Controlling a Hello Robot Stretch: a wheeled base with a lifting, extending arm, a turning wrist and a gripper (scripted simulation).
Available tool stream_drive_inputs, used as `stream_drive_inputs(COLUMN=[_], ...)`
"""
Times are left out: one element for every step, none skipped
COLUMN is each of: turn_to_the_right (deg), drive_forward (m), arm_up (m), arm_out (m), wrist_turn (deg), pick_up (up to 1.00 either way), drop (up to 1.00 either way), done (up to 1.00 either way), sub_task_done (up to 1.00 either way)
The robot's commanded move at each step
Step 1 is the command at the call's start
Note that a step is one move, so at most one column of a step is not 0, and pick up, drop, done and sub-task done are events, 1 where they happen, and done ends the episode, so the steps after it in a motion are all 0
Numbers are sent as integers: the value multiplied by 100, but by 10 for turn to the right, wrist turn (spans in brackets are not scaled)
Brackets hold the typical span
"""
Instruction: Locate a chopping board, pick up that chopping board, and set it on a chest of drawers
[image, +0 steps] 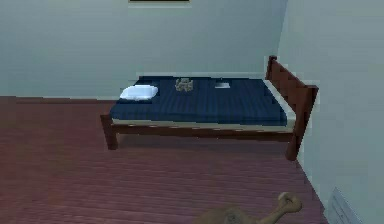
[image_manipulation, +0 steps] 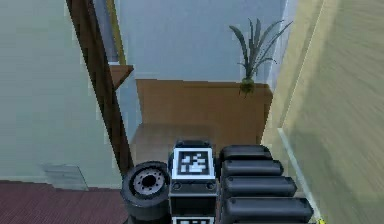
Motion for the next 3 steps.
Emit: stream_drive_inputs(turn_to_the_right=[30,0,-450], drive_forward=[0,20,0], arm_up=[0,0,0], arm_out=[0,0,0], wrist_turn=[0,0,0], pick_up=[0,0,0], drop=[0,0,0], done=[0,0,0], sub_task_done=[0,0,0])
